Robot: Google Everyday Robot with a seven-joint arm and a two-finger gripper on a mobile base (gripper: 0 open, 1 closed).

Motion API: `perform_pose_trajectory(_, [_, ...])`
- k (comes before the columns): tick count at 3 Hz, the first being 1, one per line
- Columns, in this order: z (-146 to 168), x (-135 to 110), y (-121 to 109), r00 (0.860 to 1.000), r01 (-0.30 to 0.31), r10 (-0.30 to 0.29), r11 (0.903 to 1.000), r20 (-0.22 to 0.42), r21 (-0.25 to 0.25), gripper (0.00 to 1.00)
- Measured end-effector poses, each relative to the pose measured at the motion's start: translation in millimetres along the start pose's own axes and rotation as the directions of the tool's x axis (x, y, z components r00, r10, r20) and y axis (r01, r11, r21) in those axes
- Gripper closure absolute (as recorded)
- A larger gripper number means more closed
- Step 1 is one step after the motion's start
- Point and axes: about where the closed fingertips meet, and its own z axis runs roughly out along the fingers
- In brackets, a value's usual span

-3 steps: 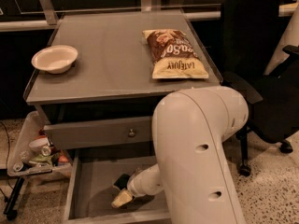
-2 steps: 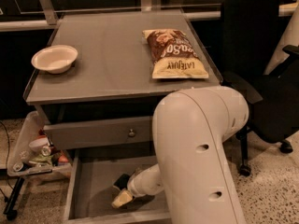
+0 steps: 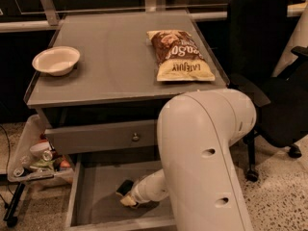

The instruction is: Pick sponge from middle drawer and place on counter

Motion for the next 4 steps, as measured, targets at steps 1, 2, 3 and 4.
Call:
perform_pose_trajectory(1, [0.0,0.0,0.0,1.0,0.0,0.0,1.0,0.0,0.0,0.65])
perform_pose_trajectory(2, [0.0,0.0,0.0,1.0,0.0,0.0,1.0,0.0,0.0,0.88])
perform_pose_trajectory(3, [0.0,0.0,0.0,1.0,0.0,0.0,1.0,0.0,0.0,1.0])
perform_pose_trajectory(4, [0.0,0.0,0.0,1.0,0.0,0.0,1.0,0.0,0.0,1.0])
